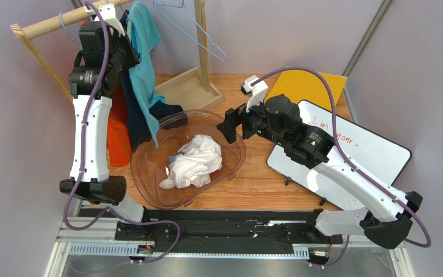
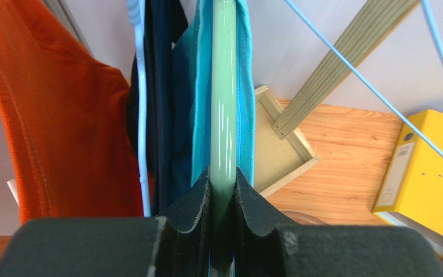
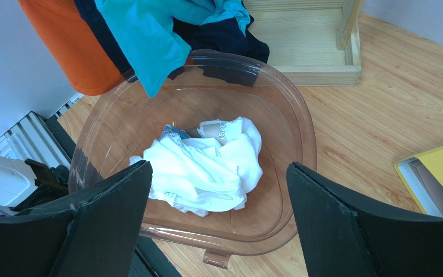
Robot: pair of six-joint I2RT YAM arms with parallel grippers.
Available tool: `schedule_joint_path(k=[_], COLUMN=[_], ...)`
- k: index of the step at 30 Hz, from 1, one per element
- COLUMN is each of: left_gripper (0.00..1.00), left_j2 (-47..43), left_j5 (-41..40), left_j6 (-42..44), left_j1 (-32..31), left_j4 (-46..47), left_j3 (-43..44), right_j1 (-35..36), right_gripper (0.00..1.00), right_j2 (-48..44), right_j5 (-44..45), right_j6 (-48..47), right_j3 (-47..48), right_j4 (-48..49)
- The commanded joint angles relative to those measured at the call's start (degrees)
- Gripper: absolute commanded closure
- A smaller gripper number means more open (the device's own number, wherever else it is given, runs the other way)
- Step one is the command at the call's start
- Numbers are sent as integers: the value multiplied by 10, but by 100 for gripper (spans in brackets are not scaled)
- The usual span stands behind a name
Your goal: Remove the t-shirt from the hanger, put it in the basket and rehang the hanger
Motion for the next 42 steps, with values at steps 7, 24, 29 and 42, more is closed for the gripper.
schedule_joint_path(k=[7,24,29,42], left_gripper=[100,100,100,100], left_j2=[-82,-282,-327,-371], left_j5=[35,133,270,426], left_j6=[-38,-57,-108,-168], left_j1=[5,5,5,-29], left_j4=[85,80,90,183], left_j3=[0,-160,-235,-411], right_j1=[1,4,3,3], right_gripper=[8,8,8,12], right_j2=[-6,-9,-6,3], right_j5=[1,14,37,64], right_j6=[-7,-11,-15,-12], right_j3=[-1,-1,3,77], right_j4=[26,23,16,4])
